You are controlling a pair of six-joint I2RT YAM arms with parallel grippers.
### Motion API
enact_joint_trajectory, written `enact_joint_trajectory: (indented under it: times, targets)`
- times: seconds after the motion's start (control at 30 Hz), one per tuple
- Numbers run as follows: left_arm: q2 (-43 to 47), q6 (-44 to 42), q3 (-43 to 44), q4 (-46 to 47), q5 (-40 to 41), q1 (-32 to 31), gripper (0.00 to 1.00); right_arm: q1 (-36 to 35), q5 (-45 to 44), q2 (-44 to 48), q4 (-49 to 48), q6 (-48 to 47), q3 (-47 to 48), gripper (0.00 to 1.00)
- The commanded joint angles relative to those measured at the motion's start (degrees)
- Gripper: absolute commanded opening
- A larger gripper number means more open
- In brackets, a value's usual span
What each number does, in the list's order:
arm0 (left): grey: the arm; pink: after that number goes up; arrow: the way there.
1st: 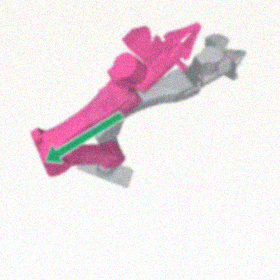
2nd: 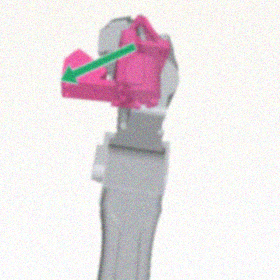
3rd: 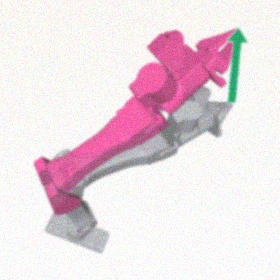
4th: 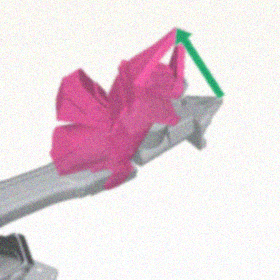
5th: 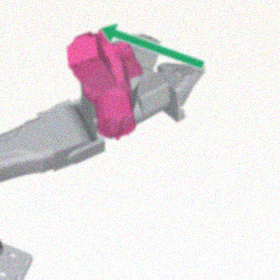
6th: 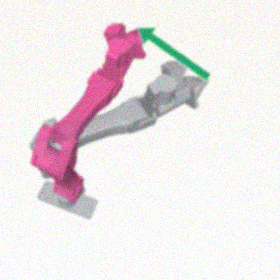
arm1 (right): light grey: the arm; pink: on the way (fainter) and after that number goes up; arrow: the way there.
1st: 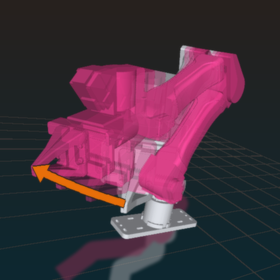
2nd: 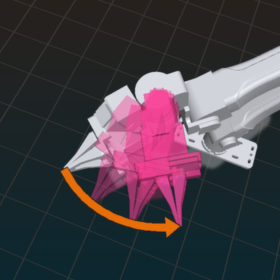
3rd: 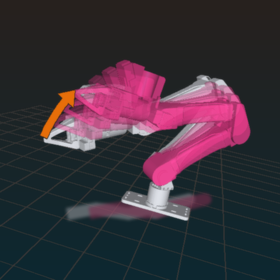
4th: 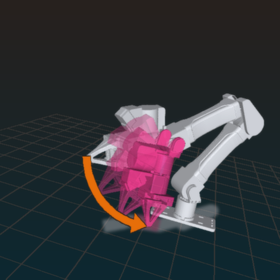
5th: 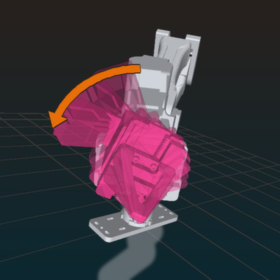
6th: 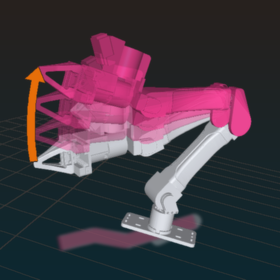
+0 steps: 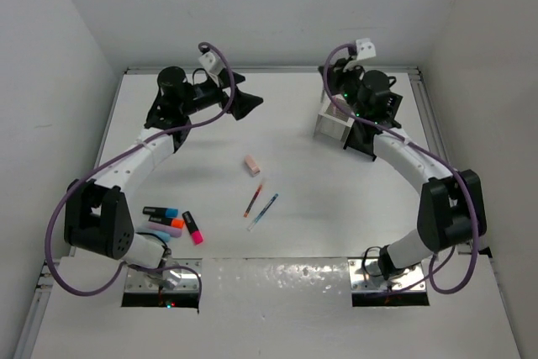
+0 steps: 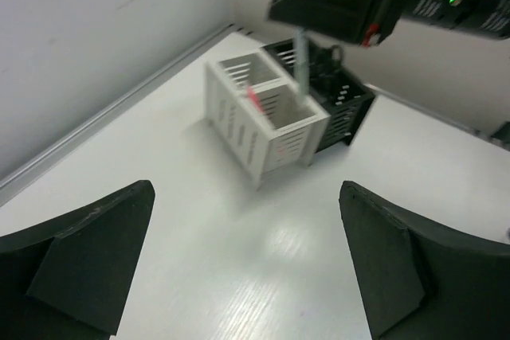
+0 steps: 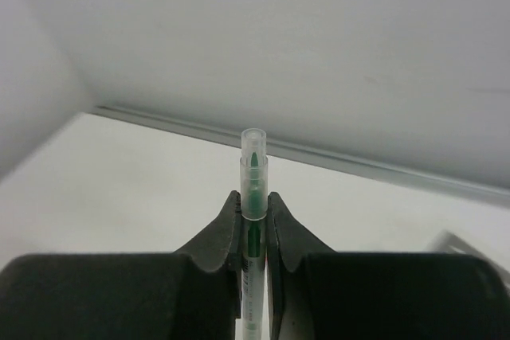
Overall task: Sort the stationery into containers
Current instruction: Place the pen in the storage box.
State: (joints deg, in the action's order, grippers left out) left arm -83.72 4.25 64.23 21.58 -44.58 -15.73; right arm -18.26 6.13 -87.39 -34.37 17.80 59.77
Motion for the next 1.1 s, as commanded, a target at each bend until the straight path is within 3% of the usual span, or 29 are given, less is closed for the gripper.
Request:
enact_joint_trajectory:
  times: [0.0, 0.23, 0.63, 0.93, 1.07]
  targets:
    - [2.86, -6.95, -1.38, -4.87, 6.76, 2.10, 1.00, 5.15, -5.86, -0.57, 3.60, -6.81, 0.26, 0.00]
    - [4.79, -13.30, -4.02, -12.52, 19.87, 2.02, 1.00, 7.98, -8.15, -8.22, -4.03, -7.52, -1.32, 0.00]
    - [6.38, -14.80, -7.27, -15.08, 20.67, 3.60, 1.00, 7.63, -10.08, -15.17, -9.84, -8.49, -6.94, 0.00]
    - [5.59, -15.06, -7.10, -12.97, 19.71, 3.69, 1.00, 7.45, -11.32, -13.15, -10.10, -7.96, -10.20, 0.30]
    - [5.59, -15.06, -7.10, -12.62, 19.26, 3.77, 1.00, 7.45, -10.62, -12.36, -9.14, -7.70, -10.11, 0.34]
